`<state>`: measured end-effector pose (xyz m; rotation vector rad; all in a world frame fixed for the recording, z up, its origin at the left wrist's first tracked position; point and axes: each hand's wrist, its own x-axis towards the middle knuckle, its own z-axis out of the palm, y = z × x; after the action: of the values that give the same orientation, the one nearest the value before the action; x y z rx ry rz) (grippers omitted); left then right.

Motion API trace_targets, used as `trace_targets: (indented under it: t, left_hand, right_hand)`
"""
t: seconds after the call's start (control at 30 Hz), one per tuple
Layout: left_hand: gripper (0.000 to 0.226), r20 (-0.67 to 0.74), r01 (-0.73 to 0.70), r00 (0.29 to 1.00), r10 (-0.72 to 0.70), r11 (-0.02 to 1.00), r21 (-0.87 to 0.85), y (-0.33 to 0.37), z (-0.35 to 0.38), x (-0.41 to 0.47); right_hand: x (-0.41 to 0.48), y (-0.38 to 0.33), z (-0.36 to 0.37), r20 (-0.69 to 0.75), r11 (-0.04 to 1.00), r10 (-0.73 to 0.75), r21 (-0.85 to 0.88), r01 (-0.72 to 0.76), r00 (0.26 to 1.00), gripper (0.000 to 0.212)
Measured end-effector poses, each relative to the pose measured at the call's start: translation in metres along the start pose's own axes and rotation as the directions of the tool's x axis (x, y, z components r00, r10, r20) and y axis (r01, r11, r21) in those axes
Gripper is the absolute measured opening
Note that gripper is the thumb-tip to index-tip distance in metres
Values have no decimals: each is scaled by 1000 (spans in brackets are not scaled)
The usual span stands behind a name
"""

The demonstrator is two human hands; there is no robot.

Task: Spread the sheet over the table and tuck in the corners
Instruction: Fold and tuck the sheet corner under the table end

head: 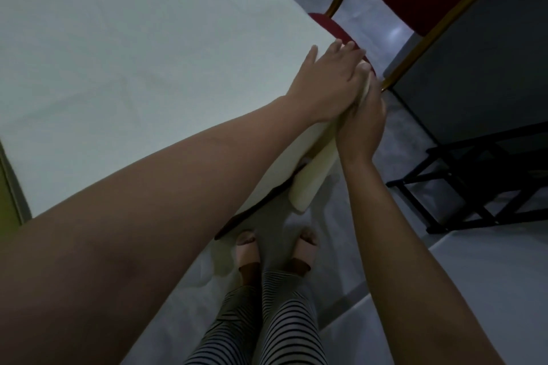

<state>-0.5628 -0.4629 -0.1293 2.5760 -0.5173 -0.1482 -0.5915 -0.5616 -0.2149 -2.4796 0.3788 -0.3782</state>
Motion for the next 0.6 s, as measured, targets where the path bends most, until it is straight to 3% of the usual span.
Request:
trace_targets:
  t: [0.07,0.17,0.3,0.37,0.5,0.6]
  left_hand:
    - [48,1,-8,1000,8,1000,19,0,1,0]
    - [50,6,-2,1000,2,999,34,1,0,-1]
    - [50,41,-10,999,8,999,50,1,-2,-2]
    - [48,45,-40,998,36,996,80,3,-2,-2]
    - [48,28,-21,999,21,999,28,5,-2,-1]
    - [49,35,-5,999,4,1000,25,4,-2,0]
  right_hand:
    - [-2,0,6,-66,1000,9,24,-7,998,42]
    - [-16,15,20,-24,995,-32,-93,30,999,41]
    - [-60,50,35,91,981,132,-153,-117,987,36]
    - [-77,57,40,206,988,148,-72,-136,967,51]
    - [-85,61,40,182,968,212,96,-232,960,54]
    - [-87,66,40,200,934,327,80,-348,924,56]
